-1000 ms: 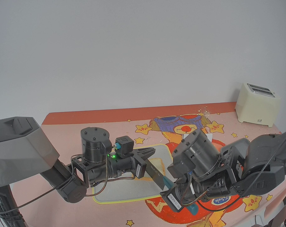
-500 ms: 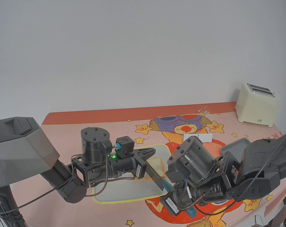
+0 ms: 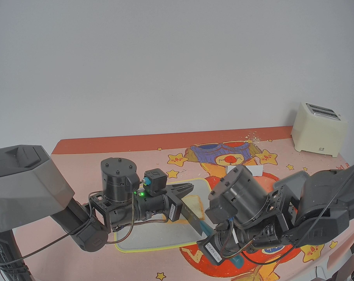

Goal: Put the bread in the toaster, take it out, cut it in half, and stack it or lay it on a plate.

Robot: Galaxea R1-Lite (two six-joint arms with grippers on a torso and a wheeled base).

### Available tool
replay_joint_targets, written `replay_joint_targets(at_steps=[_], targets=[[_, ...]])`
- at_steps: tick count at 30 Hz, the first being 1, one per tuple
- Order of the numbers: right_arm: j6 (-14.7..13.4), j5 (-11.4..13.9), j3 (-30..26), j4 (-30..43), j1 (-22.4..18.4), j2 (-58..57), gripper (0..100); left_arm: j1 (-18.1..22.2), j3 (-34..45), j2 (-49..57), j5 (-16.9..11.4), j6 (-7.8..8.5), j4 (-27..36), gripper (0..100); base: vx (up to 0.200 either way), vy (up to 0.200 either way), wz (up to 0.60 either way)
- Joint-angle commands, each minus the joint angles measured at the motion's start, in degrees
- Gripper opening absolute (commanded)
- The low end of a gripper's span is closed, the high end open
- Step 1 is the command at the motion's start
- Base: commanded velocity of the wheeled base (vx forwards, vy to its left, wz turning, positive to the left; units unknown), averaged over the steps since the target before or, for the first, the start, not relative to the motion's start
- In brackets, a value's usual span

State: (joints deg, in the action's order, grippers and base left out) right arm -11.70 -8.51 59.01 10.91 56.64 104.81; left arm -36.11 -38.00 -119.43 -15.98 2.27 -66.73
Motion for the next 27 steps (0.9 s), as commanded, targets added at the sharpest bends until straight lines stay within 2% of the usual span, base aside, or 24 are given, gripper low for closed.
replay_joint_targets(at_steps=[1, 7, 27], targets=[[0.01, -0.02, 1.10, -0.10, -0.39, -1.28, 0, -0.01, 0.03, -0.19, -0.01, 0.02, 0.02, 0, 0.000, 0.000, 0.00], [0.01, -0.02, 1.19, -0.19, -0.48, -1.19, 0, 0.07, 0.03, -0.19, -0.01, -0.07, 0.02, 0, 0.000, 0.000, 0.00], [-0.25, 0.16, -3.82, -0.45, -0.12, -0.49, 0, -0.01, -1.99, 2.10, -0.10, -0.25, 0.02, 0, 0.000, 0.000, 0.00]])
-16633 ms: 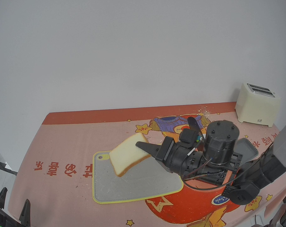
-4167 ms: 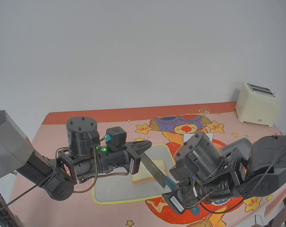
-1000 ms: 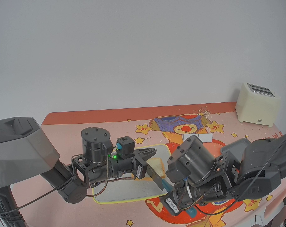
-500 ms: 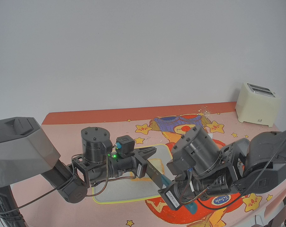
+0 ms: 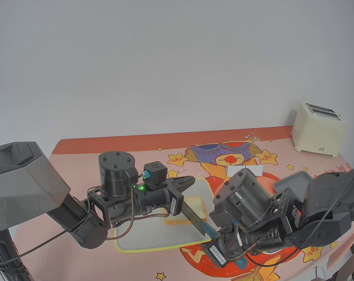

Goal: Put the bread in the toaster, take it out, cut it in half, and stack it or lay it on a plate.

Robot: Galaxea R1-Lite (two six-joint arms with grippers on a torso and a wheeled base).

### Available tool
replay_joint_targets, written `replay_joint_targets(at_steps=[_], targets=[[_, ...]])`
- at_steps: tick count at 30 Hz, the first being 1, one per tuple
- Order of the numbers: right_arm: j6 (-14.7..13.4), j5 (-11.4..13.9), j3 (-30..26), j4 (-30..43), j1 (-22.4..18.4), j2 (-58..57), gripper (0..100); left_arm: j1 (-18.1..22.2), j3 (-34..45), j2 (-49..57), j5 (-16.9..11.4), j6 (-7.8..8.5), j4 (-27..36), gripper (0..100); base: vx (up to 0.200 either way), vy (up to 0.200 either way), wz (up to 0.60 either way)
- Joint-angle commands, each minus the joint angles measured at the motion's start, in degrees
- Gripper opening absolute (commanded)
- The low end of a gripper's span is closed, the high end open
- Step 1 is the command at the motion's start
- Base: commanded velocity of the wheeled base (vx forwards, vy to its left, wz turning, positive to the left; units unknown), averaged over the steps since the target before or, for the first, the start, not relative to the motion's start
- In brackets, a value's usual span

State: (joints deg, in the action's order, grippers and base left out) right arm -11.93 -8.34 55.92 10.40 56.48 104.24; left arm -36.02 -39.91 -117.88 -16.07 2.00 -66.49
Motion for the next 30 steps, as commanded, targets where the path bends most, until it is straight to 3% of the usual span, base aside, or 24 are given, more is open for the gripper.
replay_joint_targets(at_steps=[1, 21, 30], targets=[[-0.02, -0.01, -0.72, 0.06, 0.03, 0.08, 0, -0.10, -0.08, 0.55, -0.02, 0.02, -0.22, 0, 0.000, 0.000, 0.00], [-0.02, -0.01, 0.77, -0.20, -0.14, -1.15, 0, -0.10, 0.62, -3.14, 0.33, 0.02, -0.13, 0, 0.000, 0.000, 0.00], [-0.02, -0.01, 4.29, -0.20, -0.40, -1.41, 0, 0.08, 0.62, -3.76, 0.33, 0.02, -0.13, 0, 0.000, 0.000, 0.00]])
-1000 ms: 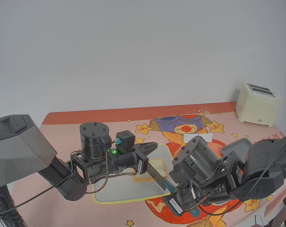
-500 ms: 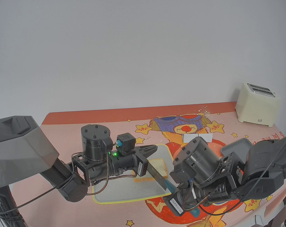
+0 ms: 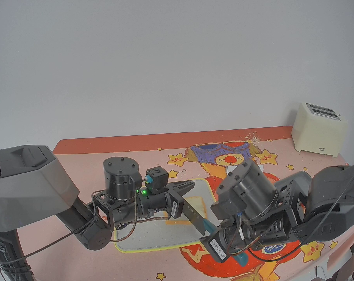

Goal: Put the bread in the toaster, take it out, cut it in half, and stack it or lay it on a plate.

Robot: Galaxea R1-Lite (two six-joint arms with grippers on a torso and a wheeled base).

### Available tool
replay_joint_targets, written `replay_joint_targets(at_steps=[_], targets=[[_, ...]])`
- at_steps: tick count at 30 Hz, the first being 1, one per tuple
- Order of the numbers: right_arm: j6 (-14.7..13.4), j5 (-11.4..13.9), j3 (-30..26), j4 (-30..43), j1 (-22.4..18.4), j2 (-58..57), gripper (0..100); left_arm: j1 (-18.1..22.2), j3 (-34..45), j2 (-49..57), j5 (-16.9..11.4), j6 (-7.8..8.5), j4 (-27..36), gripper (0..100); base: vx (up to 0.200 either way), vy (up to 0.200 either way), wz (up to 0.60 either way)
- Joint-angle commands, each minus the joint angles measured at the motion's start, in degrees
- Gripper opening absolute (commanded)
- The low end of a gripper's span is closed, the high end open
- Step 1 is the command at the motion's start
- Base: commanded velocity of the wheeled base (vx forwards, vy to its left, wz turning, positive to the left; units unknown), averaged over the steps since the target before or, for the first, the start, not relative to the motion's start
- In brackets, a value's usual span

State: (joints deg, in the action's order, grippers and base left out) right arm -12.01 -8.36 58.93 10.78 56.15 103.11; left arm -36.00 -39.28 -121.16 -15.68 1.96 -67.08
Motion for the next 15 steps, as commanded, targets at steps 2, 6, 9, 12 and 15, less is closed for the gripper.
replay_joint_targets(at_steps=[2, 6, 9, 12, 15], targets=[[0.05, 0.01, 1.89, -0.58, -0.16, -0.28, 0, 0.05, 0.08, -0.57, -0.06, 0.06, 0.46, 0, 0.000, 0.000, 0.00], [0.05, 0.01, 2.42, -0.58, -0.25, -0.19, 0, 0.14, 0.08, -0.57, -0.06, 0.06, 0.46, 0, 0.000, 0.000, 0.00], [0.05, 0.01, 2.15, -0.49, -0.25, -0.19, 0, 0.14, 0.08, -0.57, -0.06, 0.06, 0.46, 0, 0.000, 0.000, 0.00], [0.05, 0.01, 1.98, -0.49, -0.25, -0.28, 0, 0.14, -0.01, -0.57, -0.06, 0.06, 0.38, 0, 0.000, 0.000, 0.00], [0.05, 0.10, 1.19, -0.49, -0.16, -0.10, 0, 0.14, -0.18, -0.48, -0.06, 0.06, 0.38, 0, 0.000, 0.000, 0.00]])
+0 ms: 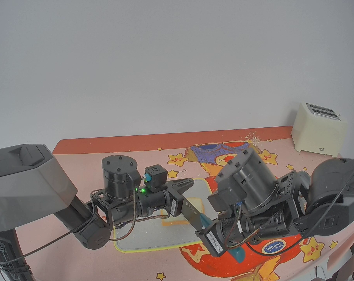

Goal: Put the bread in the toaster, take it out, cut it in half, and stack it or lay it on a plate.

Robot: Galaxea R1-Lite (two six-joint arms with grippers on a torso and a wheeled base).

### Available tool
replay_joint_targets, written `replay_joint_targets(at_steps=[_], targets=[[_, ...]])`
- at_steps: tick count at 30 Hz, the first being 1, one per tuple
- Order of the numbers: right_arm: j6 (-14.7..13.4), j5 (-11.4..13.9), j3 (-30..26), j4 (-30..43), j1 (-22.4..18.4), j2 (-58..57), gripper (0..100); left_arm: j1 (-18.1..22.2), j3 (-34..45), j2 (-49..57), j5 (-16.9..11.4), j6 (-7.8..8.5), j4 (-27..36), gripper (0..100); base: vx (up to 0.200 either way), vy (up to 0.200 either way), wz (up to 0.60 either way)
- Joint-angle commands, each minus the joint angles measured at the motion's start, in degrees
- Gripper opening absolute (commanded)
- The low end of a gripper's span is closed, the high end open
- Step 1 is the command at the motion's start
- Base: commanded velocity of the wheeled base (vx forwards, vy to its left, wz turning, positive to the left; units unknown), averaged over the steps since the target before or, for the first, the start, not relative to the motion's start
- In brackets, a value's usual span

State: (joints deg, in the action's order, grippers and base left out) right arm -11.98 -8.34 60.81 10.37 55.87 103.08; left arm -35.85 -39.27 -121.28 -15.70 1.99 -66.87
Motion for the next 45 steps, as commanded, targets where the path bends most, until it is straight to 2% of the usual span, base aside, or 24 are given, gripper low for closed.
replay_joint_targets(at_steps=[1, 21, 45], targets=[[-0.06, 0.08, -1.13, -0.09, 0.12, 0.01, 0, -0.01, -0.28, -0.36, -0.03, 0.03, 0.16, 0, 0.000, 0.000, 0.00], [0.03, 0.08, -5.88, -0.09, 0.56, 0.89, 0, -0.27, -1.69, 4.13, -0.21, 0.03, -0.99, 0, 0.000, 0.000, 0.00], [-0.06, -0.19, -4.29, -0.18, 0.56, 0.19, 0, 0.26, 0.59, -0.53, 0.06, 0.03, -0.90, 0, 0.000, 0.000, 0.00]])
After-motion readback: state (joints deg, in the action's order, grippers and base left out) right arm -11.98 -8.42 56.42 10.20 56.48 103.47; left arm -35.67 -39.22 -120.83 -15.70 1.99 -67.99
